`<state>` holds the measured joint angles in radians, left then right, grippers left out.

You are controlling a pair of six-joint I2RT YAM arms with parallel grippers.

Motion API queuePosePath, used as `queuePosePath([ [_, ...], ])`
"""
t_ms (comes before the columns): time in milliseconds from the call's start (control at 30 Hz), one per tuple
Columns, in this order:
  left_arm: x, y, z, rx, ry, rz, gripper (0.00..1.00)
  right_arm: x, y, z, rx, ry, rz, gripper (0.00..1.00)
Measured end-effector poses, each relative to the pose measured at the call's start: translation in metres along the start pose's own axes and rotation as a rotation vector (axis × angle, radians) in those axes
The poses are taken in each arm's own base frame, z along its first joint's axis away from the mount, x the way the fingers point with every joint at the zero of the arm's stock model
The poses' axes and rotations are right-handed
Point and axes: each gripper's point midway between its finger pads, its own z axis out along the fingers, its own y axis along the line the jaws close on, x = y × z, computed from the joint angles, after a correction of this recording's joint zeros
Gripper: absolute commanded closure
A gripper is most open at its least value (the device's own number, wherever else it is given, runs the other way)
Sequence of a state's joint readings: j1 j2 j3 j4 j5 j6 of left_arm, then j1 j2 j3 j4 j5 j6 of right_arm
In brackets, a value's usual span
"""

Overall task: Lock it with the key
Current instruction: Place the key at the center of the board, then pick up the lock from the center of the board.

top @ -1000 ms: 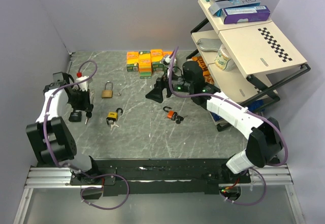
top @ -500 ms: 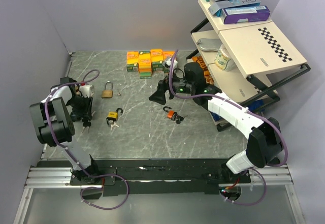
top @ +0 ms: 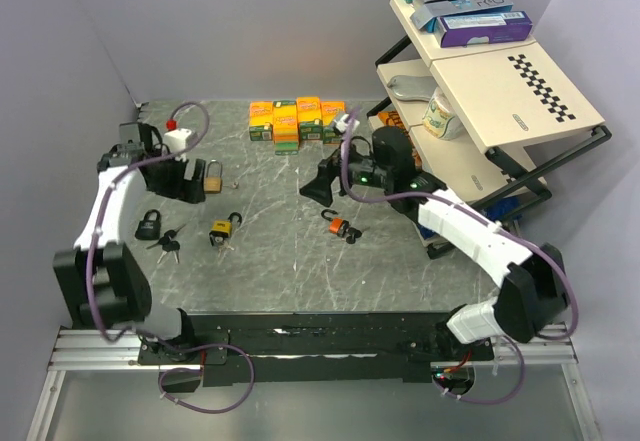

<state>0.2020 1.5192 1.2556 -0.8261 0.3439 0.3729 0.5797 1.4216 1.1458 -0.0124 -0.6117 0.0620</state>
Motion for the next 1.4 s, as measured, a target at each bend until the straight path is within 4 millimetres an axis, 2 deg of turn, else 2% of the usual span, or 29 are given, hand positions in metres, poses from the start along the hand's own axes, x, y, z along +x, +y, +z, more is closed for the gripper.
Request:
queuePosePath([
  [133, -0.022, -0.038, -0.029, 0.012, -0.182, 0.018, 0.04, -0.012, 0.000, -0.023, 0.078, -0.077, -0.041, 0.01],
  [233, -0.027, -0.047, -0.046, -0.003, -0.295, -0.073, 0.04, -0.024, 0.002, -0.038, 0.114, -0.125, -0.090, 0.01],
  [333, -0.033, -0.049, -0.044, 0.006, -0.324, -0.129, 0.01, -0.031, 0.005, -0.046, 0.121, -0.144, -0.157, 0.01],
  [433, -0.025, -0.051, -0.014, 0.027, -0.236, -0.172, 0.01, -0.025, 0.003, -0.047, 0.122, -0.120, -0.180, 0.01],
  [500, -0.011, -0.053, 0.016, 0.026, -0.131, -0.199, 0.00, -0.010, 0.001, -0.046, 0.122, -0.076, -0.171, 0.01],
  [600, 0.011, -0.058, 0.049, 0.006, 0.005, -0.218, 0.05, 0.008, -0.001, -0.044, 0.119, -0.017, -0.141, 0.01],
  [733, 0.037, -0.067, 0.079, -0.036, 0.144, -0.218, 0.10, 0.033, -0.006, -0.041, 0.118, 0.068, -0.088, 0.01],
  [833, 0.047, -0.073, 0.092, -0.065, 0.200, -0.199, 0.19, 0.042, -0.007, -0.042, 0.122, 0.101, -0.064, 0.01],
  [1033, 0.064, -0.076, 0.108, -0.117, 0.274, -0.183, 0.35, 0.046, -0.010, -0.044, 0.135, 0.118, -0.051, 0.01],
  [1200, 0.065, -0.069, 0.108, -0.169, 0.278, -0.203, 0.64, 0.047, -0.013, -0.045, 0.146, 0.120, -0.042, 0.01],
  [1233, 0.065, -0.069, 0.108, -0.174, 0.278, -0.211, 0.75, 0.047, -0.013, -0.046, 0.150, 0.119, -0.039, 0.01],
  [1300, 0.065, -0.069, 0.108, -0.175, 0.277, -0.221, 0.86, 0.047, -0.014, -0.046, 0.152, 0.118, -0.030, 0.01],
  [1333, 0.064, -0.070, 0.108, -0.176, 0.275, -0.226, 0.99, 0.047, -0.014, -0.045, 0.153, 0.120, -0.024, 0.01],
  [1400, 0.064, -0.071, 0.107, -0.176, 0.273, -0.244, 0.99, 0.049, -0.015, -0.044, 0.157, 0.125, -0.005, 0.01],
])
